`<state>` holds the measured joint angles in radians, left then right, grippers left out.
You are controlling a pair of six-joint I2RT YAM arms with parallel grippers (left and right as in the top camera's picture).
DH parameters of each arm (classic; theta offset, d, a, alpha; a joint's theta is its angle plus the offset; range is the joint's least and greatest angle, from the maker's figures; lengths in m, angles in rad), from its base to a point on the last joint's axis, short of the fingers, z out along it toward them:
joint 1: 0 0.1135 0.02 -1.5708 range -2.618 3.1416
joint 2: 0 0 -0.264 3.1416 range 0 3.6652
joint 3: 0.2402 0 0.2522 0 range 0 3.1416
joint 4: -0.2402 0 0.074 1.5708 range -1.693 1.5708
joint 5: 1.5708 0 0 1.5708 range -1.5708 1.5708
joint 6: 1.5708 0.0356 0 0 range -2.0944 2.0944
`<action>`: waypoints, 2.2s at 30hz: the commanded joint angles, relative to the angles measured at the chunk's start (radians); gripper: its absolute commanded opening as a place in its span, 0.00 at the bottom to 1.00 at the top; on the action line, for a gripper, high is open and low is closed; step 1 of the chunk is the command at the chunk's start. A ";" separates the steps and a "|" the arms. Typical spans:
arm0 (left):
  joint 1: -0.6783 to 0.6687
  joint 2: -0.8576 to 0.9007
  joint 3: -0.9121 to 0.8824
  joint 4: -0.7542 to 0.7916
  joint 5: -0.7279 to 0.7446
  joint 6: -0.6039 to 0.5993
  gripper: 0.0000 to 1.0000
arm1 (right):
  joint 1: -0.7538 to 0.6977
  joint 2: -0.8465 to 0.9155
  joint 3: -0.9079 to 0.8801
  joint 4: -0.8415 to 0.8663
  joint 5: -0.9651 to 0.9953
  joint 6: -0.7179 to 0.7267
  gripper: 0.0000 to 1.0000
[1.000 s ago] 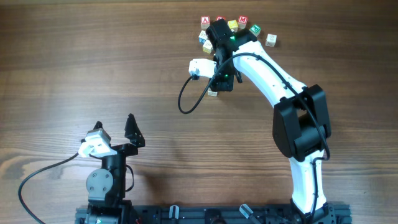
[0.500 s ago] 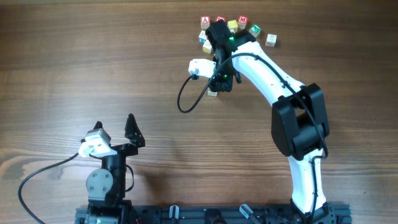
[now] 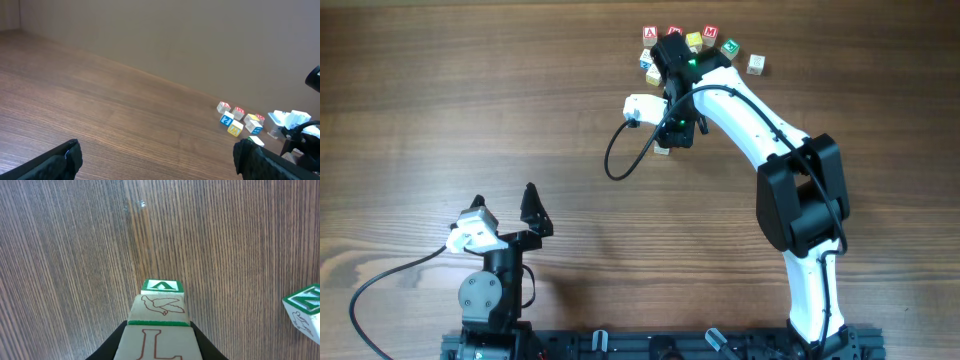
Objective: Form a tower
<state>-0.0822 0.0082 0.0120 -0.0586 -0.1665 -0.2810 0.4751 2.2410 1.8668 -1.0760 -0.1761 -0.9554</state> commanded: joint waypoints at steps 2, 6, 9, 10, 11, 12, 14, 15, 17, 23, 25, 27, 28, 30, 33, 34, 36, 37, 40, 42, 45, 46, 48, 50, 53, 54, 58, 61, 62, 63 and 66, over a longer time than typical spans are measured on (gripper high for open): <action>0.006 -0.002 -0.006 0.003 -0.006 0.019 1.00 | 0.001 0.027 -0.010 -0.002 -0.016 0.016 0.24; 0.006 -0.002 -0.006 0.003 -0.006 0.019 1.00 | 0.001 0.027 -0.010 -0.002 -0.016 0.016 0.24; 0.006 -0.002 -0.006 0.003 -0.006 0.019 1.00 | 0.001 0.027 -0.011 -0.003 -0.016 0.016 0.24; 0.006 -0.002 -0.006 0.003 -0.006 0.019 1.00 | 0.001 0.027 -0.013 -0.002 -0.016 0.016 0.24; 0.006 -0.002 -0.006 0.003 -0.006 0.019 1.00 | 0.001 0.027 -0.018 0.001 -0.016 0.016 0.24; 0.006 -0.002 -0.006 0.003 -0.006 0.019 1.00 | 0.001 0.027 -0.026 0.006 -0.016 0.016 0.24; 0.006 -0.002 -0.006 0.003 -0.006 0.019 1.00 | 0.001 0.027 -0.035 0.018 -0.016 0.016 0.24; 0.006 -0.002 -0.006 0.003 -0.006 0.019 1.00 | 0.001 0.027 -0.039 0.021 -0.016 0.016 0.24; 0.006 -0.002 -0.006 0.003 -0.006 0.019 1.00 | 0.001 0.027 -0.040 0.024 -0.016 0.016 0.24; 0.006 -0.002 -0.006 0.003 -0.006 0.019 1.00 | 0.001 0.027 -0.040 0.037 -0.012 0.019 0.26; 0.006 -0.002 -0.006 0.003 -0.006 0.019 1.00 | 0.001 0.027 -0.040 0.040 -0.012 0.020 0.23; 0.006 -0.002 -0.006 0.003 -0.006 0.019 1.00 | 0.001 0.027 -0.040 0.040 -0.012 0.020 0.21; 0.006 -0.002 -0.006 0.003 -0.006 0.019 1.00 | 0.001 0.027 -0.040 0.040 -0.012 0.020 0.21; 0.006 -0.002 -0.006 0.003 -0.006 0.019 1.00 | 0.001 0.027 -0.041 0.039 -0.012 0.020 0.21; 0.006 -0.002 -0.006 0.003 -0.006 0.019 1.00 | 0.001 0.027 -0.040 0.038 0.000 0.020 0.21; 0.006 -0.002 -0.006 0.003 -0.006 0.019 1.00 | 0.001 0.027 -0.041 0.038 0.000 0.020 0.21; 0.006 -0.002 -0.006 0.003 -0.006 0.019 1.00 | 0.001 0.027 -0.041 0.039 0.000 0.020 0.21; 0.006 -0.002 -0.006 0.003 -0.006 0.019 1.00 | 0.001 0.027 -0.040 0.039 0.000 0.020 0.22; 0.006 -0.002 -0.006 0.003 -0.006 0.019 1.00 | 0.001 0.027 -0.040 0.039 0.000 0.021 0.53; 0.006 -0.002 -0.006 0.003 -0.006 0.019 1.00 | 0.001 0.027 -0.040 0.040 0.000 0.021 0.77; 0.006 -0.002 -0.006 0.003 -0.006 0.019 1.00 | 0.001 0.027 -0.040 0.040 0.000 0.021 0.94; 0.006 -0.002 -0.006 0.003 -0.006 0.019 1.00 | 0.001 0.027 -0.040 0.041 -0.001 0.020 0.98; 0.006 -0.002 -0.006 0.003 -0.006 0.019 1.00 | 0.001 0.027 -0.040 0.044 -0.001 0.021 1.00; 0.006 -0.002 -0.006 0.003 -0.006 0.019 1.00 | 0.002 0.024 -0.037 0.049 -0.001 0.034 1.00; 0.006 -0.002 -0.006 0.003 -0.006 0.019 1.00 | 0.006 0.009 -0.008 0.055 -0.018 0.086 1.00; 0.006 -0.002 -0.006 0.003 -0.006 0.019 1.00 | 0.010 0.000 0.006 0.054 -0.035 0.102 1.00; 0.006 -0.002 -0.006 0.003 -0.006 0.019 1.00 | 0.034 -0.059 0.056 0.081 -0.073 0.250 1.00; 0.006 -0.002 -0.006 0.003 -0.006 0.019 1.00 | 0.055 -0.113 0.091 0.159 -0.072 0.517 1.00; 0.006 -0.002 -0.006 0.003 -0.006 0.019 1.00 | 0.055 -0.126 0.091 0.188 -0.072 0.598 1.00; 0.006 -0.002 -0.006 0.003 -0.006 0.019 1.00 | 0.055 -0.143 0.091 0.224 -0.070 0.727 1.00; 0.006 -0.002 -0.006 0.003 -0.006 0.019 1.00 | 0.039 -0.156 0.091 0.257 0.052 1.178 1.00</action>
<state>-0.0822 0.0082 0.0120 -0.0586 -0.1669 -0.2810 0.5316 2.1212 1.9343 -0.8234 -0.2119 -0.2630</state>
